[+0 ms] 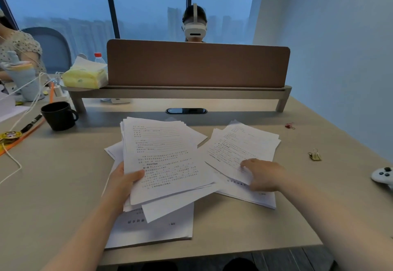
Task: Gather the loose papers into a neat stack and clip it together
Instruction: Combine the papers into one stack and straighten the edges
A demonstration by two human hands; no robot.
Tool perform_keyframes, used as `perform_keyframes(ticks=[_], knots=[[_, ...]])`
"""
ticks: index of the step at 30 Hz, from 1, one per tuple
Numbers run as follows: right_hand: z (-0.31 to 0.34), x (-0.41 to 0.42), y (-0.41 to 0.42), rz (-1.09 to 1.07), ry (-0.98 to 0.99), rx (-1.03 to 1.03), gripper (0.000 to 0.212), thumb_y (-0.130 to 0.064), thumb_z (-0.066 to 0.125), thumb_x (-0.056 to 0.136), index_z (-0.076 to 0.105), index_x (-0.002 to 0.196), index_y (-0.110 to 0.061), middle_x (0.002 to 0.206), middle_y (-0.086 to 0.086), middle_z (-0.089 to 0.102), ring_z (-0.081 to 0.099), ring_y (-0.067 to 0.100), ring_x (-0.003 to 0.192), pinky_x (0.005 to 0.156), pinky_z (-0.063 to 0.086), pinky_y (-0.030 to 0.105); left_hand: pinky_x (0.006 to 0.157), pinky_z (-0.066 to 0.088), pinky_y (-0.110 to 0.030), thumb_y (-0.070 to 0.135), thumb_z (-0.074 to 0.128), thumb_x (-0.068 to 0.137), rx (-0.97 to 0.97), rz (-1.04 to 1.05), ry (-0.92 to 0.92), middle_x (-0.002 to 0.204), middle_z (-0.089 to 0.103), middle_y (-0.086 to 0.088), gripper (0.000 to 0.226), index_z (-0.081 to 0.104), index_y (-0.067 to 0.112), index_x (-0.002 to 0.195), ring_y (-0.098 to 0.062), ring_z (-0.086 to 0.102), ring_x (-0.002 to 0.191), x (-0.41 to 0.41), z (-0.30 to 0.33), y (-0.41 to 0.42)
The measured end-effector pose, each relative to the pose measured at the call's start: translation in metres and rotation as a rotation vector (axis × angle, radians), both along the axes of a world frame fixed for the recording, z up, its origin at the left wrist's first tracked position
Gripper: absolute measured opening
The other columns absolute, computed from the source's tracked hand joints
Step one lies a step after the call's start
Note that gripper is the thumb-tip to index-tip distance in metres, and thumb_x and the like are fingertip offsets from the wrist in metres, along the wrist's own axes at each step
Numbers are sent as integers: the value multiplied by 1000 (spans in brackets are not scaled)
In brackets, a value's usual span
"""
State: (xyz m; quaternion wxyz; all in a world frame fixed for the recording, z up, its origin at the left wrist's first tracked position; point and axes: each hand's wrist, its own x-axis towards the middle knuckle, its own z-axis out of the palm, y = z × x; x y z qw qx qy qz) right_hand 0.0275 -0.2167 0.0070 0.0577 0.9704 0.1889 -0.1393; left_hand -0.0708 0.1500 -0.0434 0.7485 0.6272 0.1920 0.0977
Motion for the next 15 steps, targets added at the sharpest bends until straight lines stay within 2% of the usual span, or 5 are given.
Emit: perform_keyframes(ticks=[3, 8, 11, 13, 15], knots=[[-3, 3, 4, -4, -5, -60, 66, -53, 52, 83, 37, 141, -25, 137, 1, 51, 53, 25, 120, 91, 48, 35, 90, 54, -49, -7, 60, 88, 13, -14, 1, 113, 71, -6, 37, 63, 24, 108, -30, 69, 102, -1, 0, -1], [-12, 4, 9, 26, -157, -137, 40, -15, 49, 88, 48, 128, -21, 118, 5, 61, 61, 26, 102, 71, 46, 31, 90, 54, -50, -6, 61, 88, 15, -13, 5, 112, 72, -6, 36, 64, 26, 106, -31, 68, 102, -2, 0, 1], [-15, 4, 1, -25, -276, -75, 44, -8, 44, 87, 54, 125, -27, 117, 3, 66, 63, 25, 102, 70, 47, 29, 92, 52, -50, -6, 61, 88, -11, 9, -9, 109, 71, -5, 37, 63, 28, 102, -31, 68, 101, -4, 2, 1], [-11, 2, -6, -68, -313, 8, 53, -9, 42, 88, 51, 133, -33, 124, 0, 65, 62, 24, 107, 74, 49, 30, 83, 56, -44, -7, 58, 90, -51, 6, -37, 106, 70, -3, 36, 62, 26, 104, -27, 68, 95, -5, 3, 0], [-5, -2, -12, -92, -310, 61, 59, -10, 41, 90, 44, 142, -37, 136, -2, 60, 58, 24, 117, 85, 50, 31, 68, 58, -36, -7, 57, 90, -93, 16, -53, 105, 69, -4, 36, 59, 17, 117, -24, 68, 91, -6, 4, 0]])
